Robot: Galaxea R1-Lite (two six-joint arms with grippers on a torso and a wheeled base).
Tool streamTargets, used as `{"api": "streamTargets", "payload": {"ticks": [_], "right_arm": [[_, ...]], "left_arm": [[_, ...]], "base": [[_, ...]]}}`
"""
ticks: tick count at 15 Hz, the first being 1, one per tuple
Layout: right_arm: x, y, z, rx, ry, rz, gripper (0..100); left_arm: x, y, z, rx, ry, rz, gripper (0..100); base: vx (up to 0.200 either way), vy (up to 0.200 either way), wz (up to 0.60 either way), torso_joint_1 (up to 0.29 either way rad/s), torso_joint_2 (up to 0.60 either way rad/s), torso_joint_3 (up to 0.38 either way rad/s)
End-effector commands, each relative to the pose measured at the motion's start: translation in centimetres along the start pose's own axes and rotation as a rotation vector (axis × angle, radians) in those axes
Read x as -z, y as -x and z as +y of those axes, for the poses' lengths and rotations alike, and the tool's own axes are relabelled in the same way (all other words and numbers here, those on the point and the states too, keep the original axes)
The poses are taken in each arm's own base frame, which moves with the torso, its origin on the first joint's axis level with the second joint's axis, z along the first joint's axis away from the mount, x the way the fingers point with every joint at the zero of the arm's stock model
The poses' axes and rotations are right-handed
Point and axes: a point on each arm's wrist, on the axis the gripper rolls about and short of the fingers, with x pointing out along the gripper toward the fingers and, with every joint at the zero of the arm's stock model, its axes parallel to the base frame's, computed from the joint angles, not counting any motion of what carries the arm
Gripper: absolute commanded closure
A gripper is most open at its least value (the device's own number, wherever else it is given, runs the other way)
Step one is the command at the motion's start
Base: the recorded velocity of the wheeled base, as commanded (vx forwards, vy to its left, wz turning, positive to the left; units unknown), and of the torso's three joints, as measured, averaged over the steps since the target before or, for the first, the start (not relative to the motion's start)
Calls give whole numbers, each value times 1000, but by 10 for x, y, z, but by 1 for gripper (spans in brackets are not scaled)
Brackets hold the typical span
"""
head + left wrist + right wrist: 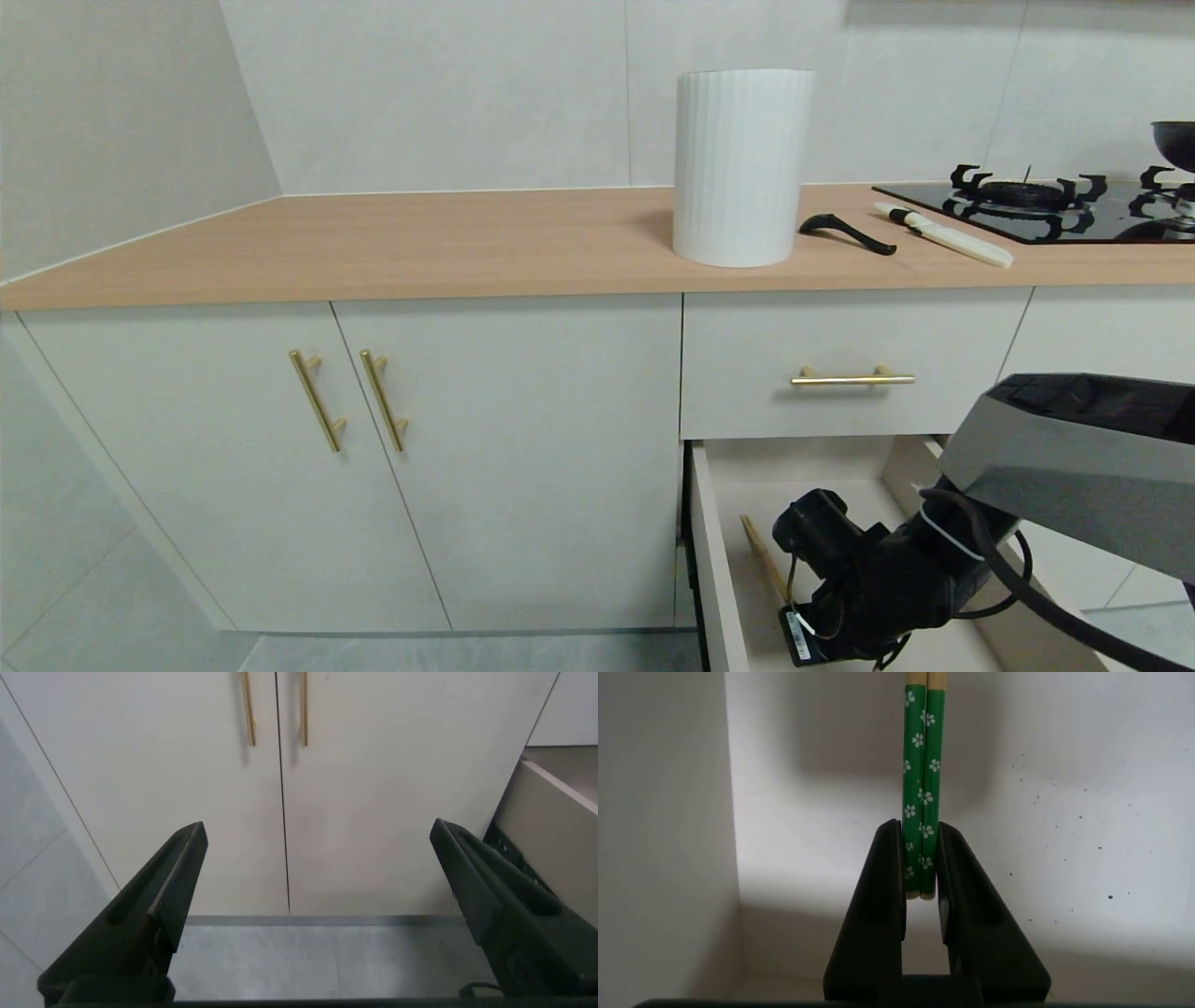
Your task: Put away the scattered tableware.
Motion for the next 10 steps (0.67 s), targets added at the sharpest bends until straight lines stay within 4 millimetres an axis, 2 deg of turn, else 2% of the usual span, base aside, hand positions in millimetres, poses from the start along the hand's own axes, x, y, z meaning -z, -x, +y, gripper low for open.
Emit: {"api": "streamTargets", "payload": {"ticks": [1, 8, 9, 10], "right_arm": [[1, -2, 0, 2, 1, 4, 100], [1, -3, 0, 6, 2, 6, 100], [1, -3, 0, 9, 2, 5, 0], [1, -3, 0, 9, 2, 5, 0]], "left_arm": [[0, 0, 0, -1, 0, -1, 0], [0, 0, 0, -1, 0, 1, 0], [0, 0, 0, -1, 0, 1, 0], [0, 0, 0, -1, 0, 1, 0]], "base": [[0, 0, 0, 0, 0, 0], [0, 0, 0, 0, 0, 0], [0, 0, 0, 0, 0, 0], [0, 0, 0, 0, 0, 0]]}}
